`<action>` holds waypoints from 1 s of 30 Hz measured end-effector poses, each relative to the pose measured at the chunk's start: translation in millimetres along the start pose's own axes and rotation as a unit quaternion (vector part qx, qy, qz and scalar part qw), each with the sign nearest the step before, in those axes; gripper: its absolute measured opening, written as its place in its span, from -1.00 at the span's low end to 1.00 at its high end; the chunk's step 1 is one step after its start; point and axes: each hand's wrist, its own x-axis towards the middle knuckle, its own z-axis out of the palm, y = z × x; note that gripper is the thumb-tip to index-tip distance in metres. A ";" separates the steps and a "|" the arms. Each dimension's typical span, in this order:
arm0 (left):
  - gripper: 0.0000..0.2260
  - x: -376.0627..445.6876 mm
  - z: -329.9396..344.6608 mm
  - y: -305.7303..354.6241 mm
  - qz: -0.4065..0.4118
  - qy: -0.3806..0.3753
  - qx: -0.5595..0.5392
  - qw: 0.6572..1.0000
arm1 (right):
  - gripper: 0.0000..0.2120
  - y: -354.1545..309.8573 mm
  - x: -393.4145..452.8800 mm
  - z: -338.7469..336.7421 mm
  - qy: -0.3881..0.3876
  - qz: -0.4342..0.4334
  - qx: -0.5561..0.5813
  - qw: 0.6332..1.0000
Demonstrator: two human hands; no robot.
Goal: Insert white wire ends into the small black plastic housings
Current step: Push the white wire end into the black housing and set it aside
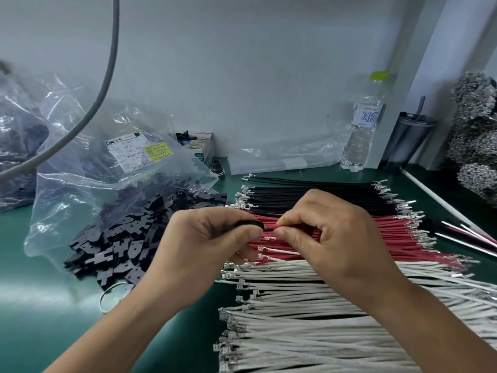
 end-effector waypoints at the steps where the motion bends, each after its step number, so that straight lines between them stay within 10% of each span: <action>1: -0.82 0.1 0.3 -0.3 -0.004 0.002 -0.012 1.000 | -0.93 0.6 0.4 -0.4 -0.001 -0.003 0.004 1.000; 18: -0.85 6.4 7.1 -9.6 -0.028 0.056 -0.045 0.997 | -0.94 -0.9 2.7 -5.0 0.129 -0.089 -0.166 0.974; 23: -0.88 8.5 -1.6 -15.4 -0.066 0.088 -0.048 0.993 | -0.94 2.0 -3.4 6.0 -0.086 -0.018 -0.205 0.975; 30: -0.88 9.9 -2.6 -21.9 -0.083 0.081 -0.043 0.992 | -0.89 8.7 -4.4 5.9 -0.129 0.019 -0.197 0.972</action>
